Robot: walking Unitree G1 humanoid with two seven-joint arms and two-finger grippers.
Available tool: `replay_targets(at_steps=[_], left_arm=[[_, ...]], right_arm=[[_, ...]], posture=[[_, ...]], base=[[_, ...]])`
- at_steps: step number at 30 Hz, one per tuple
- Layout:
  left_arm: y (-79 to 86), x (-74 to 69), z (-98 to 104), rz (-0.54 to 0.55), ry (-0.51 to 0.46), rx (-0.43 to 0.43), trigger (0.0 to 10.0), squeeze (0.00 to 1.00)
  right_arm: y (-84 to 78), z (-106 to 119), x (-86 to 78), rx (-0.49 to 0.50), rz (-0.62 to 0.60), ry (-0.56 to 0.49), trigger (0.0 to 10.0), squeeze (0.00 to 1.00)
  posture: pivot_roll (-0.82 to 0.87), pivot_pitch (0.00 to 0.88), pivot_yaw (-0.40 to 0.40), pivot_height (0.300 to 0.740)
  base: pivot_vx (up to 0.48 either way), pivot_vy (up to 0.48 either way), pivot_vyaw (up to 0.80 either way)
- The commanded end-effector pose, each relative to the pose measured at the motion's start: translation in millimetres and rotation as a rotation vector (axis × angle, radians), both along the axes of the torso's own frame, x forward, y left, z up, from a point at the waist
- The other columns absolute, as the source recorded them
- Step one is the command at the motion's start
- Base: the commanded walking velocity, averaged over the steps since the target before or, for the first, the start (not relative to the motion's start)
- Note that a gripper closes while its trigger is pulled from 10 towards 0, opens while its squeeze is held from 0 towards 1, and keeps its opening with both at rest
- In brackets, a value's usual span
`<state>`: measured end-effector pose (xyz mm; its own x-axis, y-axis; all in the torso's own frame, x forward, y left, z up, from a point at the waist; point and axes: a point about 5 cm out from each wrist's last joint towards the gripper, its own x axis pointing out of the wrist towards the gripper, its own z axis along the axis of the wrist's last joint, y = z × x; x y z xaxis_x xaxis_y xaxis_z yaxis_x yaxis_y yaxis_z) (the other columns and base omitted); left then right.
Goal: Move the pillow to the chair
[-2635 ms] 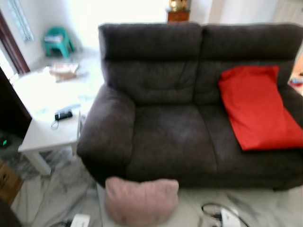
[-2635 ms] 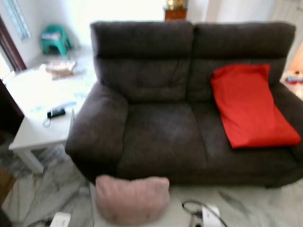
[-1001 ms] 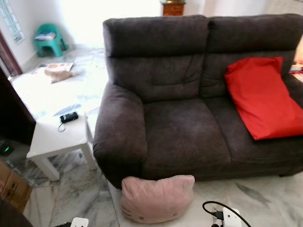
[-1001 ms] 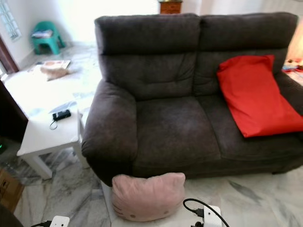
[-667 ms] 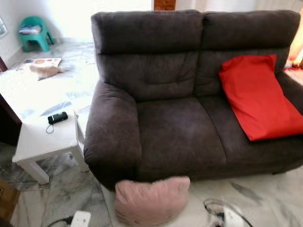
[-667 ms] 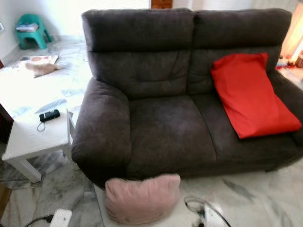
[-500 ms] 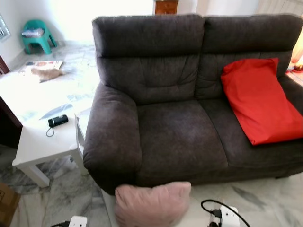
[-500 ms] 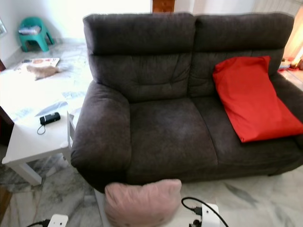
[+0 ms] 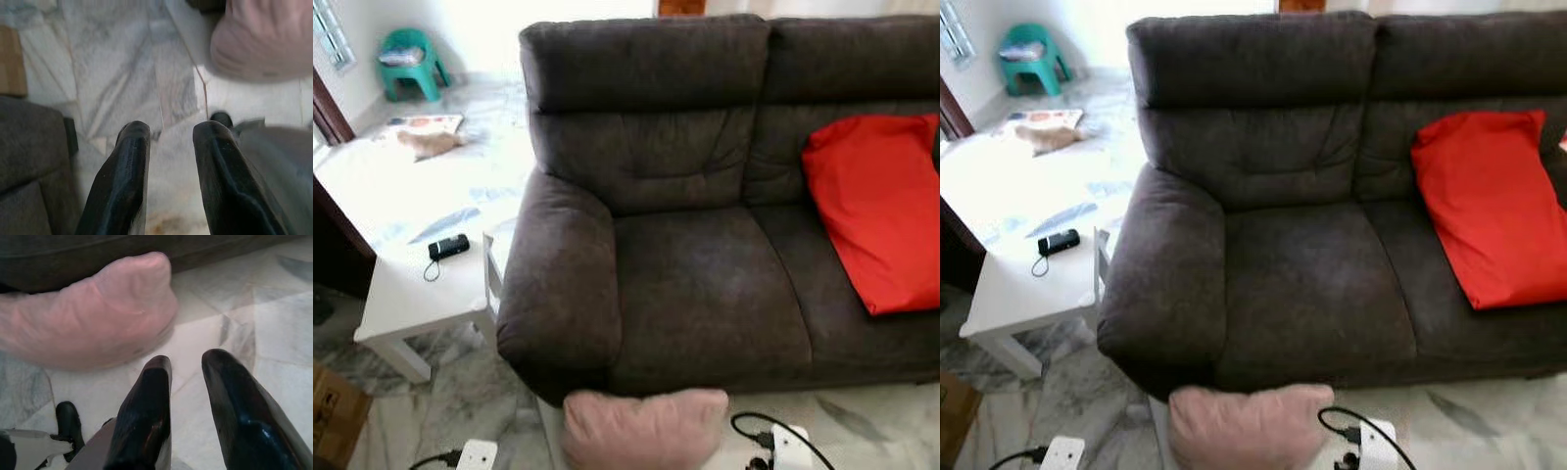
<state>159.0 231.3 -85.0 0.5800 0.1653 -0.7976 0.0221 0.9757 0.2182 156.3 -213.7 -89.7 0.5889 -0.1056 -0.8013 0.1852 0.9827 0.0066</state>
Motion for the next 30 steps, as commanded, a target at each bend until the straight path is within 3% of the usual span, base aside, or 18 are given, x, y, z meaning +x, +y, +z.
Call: replay_targets(at_steps=[1,3,7,8,10,11,13,14,15,17,22,30], left_arm=[[6.9,5.6,5,0.044,-0.042,0.009,10.0,0.00],[13.6,25.9,17,0.112,-0.150,-0.005,10.0,0.00],[15.0,54.3,36,0.104,-0.294,0.005,10.0,0.00],[15.4,70.5,50,0.110,-0.396,0.006,10.0,0.00],[14.6,89.0,68,0.120,-0.535,-0.005,10.0,0.00],[13.2,101.6,82,0.080,-0.618,0.042,10.0,0.00],[8.3,111.8,95,0.025,-0.691,0.066,10.0,0.00],[-1.5,121.9,110,-0.047,-0.788,0.080,10.0,0.00],[-1.5,121.9,110,-0.047,-0.788,0.080,10.0,0.00],[-15.2,128.0,127,-0.087,-0.908,0.066,10.0,0.00],[-27.6,123.4,141,-0.140,-1.021,0.065,10.0,0.00],[-28.8,103.2,164,-0.135,-1.129,0.127,10.0,0.00]], right_arm=[[-1.5,1,0.1,0.001,-0.033,-0.025,10.0,0.00],[-4.1,3,1.8,-0.021,-0.067,-0.070,10.0,0.00],[-6.8,8,4.2,-0.036,-0.099,-0.143,10.0,0.00],[-7.4,9,5.1,-0.036,-0.105,-0.166,10.0,0.00],[-18.6,28,32.5,-0.045,-0.103,-0.310,10.0,0.00],[-28.5,54,62.3,-0.092,-0.069,-0.471,10.0,0.00],[-31.0,68,76.0,-0.118,-0.050,-0.562,10.0,0.00],[-30.6,78,84.2,-0.133,-0.028,-0.619,10.0,0.00],[-30.6,78,84.2,-0.133,-0.028,-0.619,10.0,0.00],[-27.8,90,94.2,-0.151,0.010,-0.695,10.0,0.00],[-17.3,106,103.0,-0.144,0.067,-0.818,10.0,0.00],[1.4,138,90.2,-0.170,0.162,-1.029,10.0,0.00]], posture=[[-0.04,0.000,0.005,0.740],[-0.03,0.000,0.002,0.740],[-0.04,0.000,0.001,0.740],[-0.04,0.000,-0.002,0.740],[-0.04,0.000,-0.003,0.740],[-0.03,0.000,-0.009,0.740],[-0.02,0.000,-0.014,0.740],[-0.02,0.000,-0.016,0.740],[-0.02,0.000,-0.016,0.740],[-0.02,0.000,-0.015,0.740],[-0.02,0.000,-0.016,0.740],[-0.01,0.000,-0.020,0.740]], base=[[0.000,0.000,0.00],[0.000,0.000,0.00],[0.000,0.000,0.00],[0.000,0.000,0.00],[0.000,0.000,0.00],[0.000,0.000,0.00],[0.000,0.000,0.00],[0.000,0.000,0.00],[0.000,0.000,0.00],[0.000,0.000,0.00],[0.000,0.000,0.00],[0.000,0.000,0.00]])
